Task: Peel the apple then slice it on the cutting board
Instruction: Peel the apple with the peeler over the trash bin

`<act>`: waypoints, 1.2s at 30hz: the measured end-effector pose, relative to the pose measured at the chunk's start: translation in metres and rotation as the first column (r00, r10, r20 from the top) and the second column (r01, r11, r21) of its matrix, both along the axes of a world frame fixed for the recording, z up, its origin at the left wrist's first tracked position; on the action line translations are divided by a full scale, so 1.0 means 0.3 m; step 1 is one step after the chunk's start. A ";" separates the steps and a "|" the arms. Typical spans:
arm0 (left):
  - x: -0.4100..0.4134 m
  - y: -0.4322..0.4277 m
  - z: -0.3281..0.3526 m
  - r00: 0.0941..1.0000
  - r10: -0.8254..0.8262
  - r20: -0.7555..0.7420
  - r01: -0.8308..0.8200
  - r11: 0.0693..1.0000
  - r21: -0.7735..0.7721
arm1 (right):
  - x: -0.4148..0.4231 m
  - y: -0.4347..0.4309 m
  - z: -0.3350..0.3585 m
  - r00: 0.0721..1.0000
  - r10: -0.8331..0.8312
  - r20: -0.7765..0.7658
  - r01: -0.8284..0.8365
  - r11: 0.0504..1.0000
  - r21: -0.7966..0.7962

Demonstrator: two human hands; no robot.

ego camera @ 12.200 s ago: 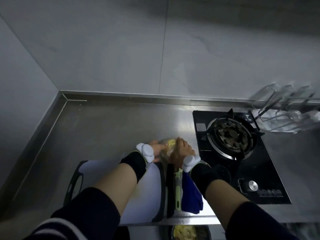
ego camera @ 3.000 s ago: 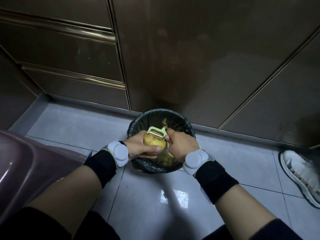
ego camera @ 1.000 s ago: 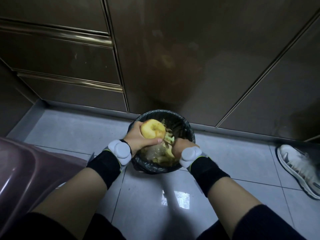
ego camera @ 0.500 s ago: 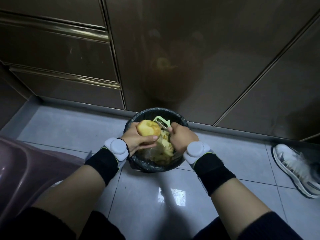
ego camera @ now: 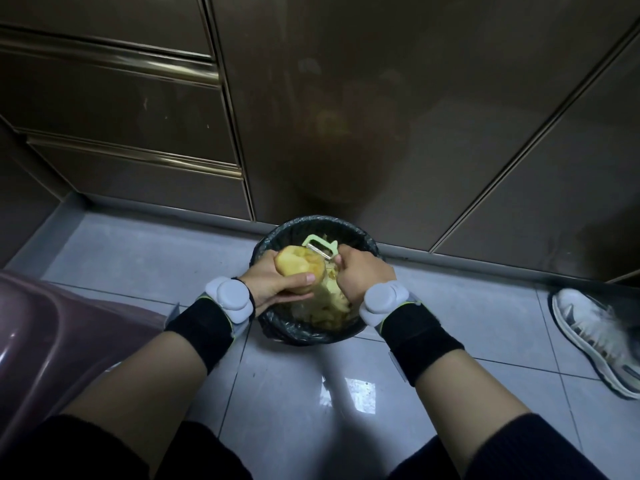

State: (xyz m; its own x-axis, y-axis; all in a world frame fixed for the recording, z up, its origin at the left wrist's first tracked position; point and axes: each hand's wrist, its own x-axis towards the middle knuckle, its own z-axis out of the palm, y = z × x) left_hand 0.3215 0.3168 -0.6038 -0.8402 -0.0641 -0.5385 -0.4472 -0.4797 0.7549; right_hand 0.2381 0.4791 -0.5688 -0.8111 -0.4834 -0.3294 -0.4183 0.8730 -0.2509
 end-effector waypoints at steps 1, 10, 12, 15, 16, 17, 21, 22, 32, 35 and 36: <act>0.002 0.003 0.008 1.000 -0.021 -0.022 0.022 0.999 0.041 | -0.008 0.014 -0.023 0.999 -0.012 0.037 0.010 0.998 0.064; 0.005 0.028 0.006 0.994 0.094 -0.049 -0.095 0.995 -0.019 | -0.014 0.012 -0.069 0.992 -0.115 0.043 0.105 0.978 0.179; 0.008 0.019 -0.006 0.994 0.106 -0.032 -0.107 0.993 -0.047 | -0.010 0.014 -0.065 0.991 -0.121 0.051 0.113 0.985 0.129; 0.003 0.009 -0.009 0.991 0.135 -0.007 -0.135 0.991 0.025 | -0.024 0.022 -0.053 0.991 -0.110 0.079 0.112 0.993 -0.028; 0.002 0.010 -0.006 0.989 0.147 0.000 -0.146 0.988 0.051 | -0.025 0.022 -0.050 0.989 -0.103 0.103 0.112 0.990 -0.085; -0.001 0.013 -0.002 0.987 0.161 0.007 -0.161 0.983 0.084 | -0.022 0.020 -0.047 0.986 -0.095 0.134 0.114 0.984 -0.140; -0.015 0.035 0.009 0.984 0.174 0.038 -0.178 0.976 0.126 | -0.004 0.008 -0.035 0.988 -0.044 0.149 0.078 0.971 -0.228; -0.019 0.039 0.007 0.985 0.168 0.048 -0.172 0.980 0.102 | -0.002 0.008 -0.032 0.991 -0.033 0.131 0.062 0.973 -0.223; -0.035 0.049 -0.019 0.983 0.174 0.057 -0.170 0.984 -0.058 | 0.035 -0.009 0.000 0.997 0.076 -0.019 -0.078 0.991 -0.113; -0.042 0.044 -0.023 0.985 0.159 0.060 -0.156 0.987 -0.049 | 0.044 -0.020 0.006 0.997 0.035 -0.069 -0.040 0.997 -0.062; -0.040 0.044 -0.026 0.986 0.154 0.063 -0.150 0.987 -0.052 | 0.043 -0.029 0.002 0.997 0.008 -0.073 -0.012 0.999 -0.052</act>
State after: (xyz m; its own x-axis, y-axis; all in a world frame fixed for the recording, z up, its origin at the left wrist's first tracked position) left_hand 0.3094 0.3299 -0.6115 -0.7808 -0.2150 -0.5866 -0.4222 -0.5105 0.7491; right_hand 0.2511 0.4706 -0.5681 -0.8268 -0.5069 -0.2440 -0.4459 0.8549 -0.2650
